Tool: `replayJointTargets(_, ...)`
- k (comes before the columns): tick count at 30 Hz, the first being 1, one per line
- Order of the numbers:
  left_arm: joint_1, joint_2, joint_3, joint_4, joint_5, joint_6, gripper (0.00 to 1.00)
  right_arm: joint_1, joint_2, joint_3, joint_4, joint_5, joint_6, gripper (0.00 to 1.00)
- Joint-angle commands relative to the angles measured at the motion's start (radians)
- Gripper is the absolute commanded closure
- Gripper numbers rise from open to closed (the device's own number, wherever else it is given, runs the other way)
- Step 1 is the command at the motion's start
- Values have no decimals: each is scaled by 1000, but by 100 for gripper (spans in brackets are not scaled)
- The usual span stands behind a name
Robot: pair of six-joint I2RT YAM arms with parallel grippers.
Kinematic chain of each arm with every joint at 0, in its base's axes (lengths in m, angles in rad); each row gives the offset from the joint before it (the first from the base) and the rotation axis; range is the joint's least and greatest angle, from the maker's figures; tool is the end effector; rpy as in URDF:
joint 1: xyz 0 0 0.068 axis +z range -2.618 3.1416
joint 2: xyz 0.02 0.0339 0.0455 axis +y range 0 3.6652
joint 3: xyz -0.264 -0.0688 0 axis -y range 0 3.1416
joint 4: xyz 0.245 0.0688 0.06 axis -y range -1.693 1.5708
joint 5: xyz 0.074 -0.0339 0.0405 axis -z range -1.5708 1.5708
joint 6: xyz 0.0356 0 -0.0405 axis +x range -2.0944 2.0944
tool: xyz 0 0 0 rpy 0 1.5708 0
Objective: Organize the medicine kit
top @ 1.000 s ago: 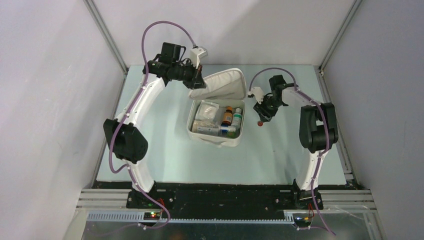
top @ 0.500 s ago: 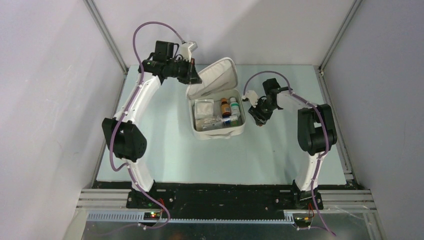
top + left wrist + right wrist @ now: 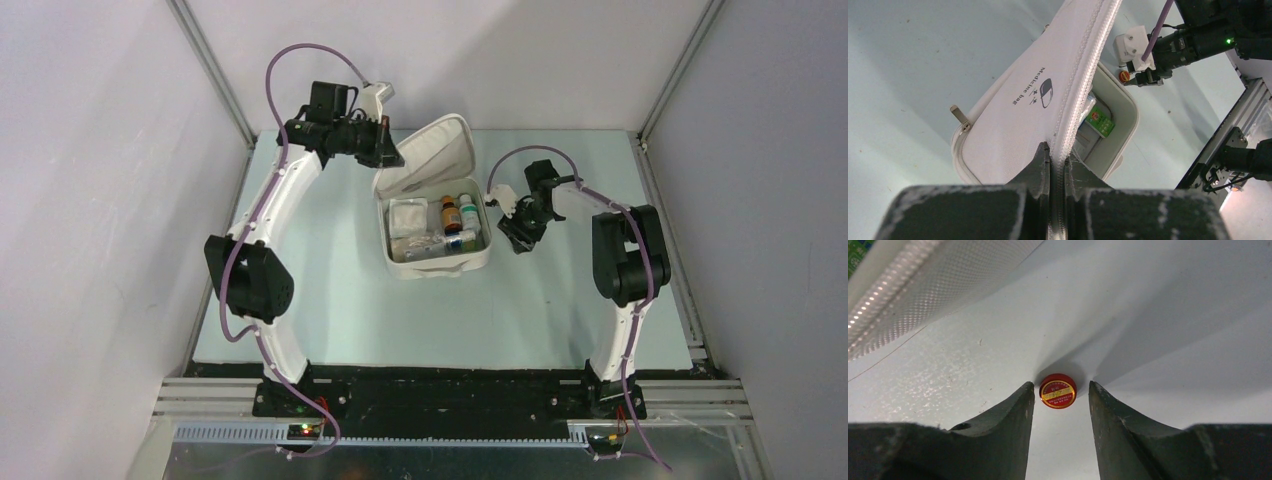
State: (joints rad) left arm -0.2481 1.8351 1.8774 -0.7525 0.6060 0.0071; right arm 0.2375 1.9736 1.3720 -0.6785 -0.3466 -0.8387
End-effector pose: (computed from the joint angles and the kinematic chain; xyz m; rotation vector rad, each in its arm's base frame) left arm 0.3920 -0.1202 0.3713 0.6021 2.1744 -0.8164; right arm 0.3764 0.1036 0.1642 -1.4667 2.3201 0.3399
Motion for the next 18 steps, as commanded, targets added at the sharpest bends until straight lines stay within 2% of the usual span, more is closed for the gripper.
replayJointTargets(1,18,19,5,30,-3,-22,100,3,9,2,-25,5,8,53)
replayJointTargets(10,21,19,6,29,-16,-18,100,1,2,1,-26,7,11,70)
replayJointTargets(15,26,22,4,29,-9,-18,100,2,-73,3,-33,-21,22,76)
replayJointTargets(17,29,24,4,30,2,-18,100,1,-126,19,-44,-62,45,83)
replayJointTargets(18,29,26,4,30,9,-18,100,2,-143,25,-48,-105,75,94)
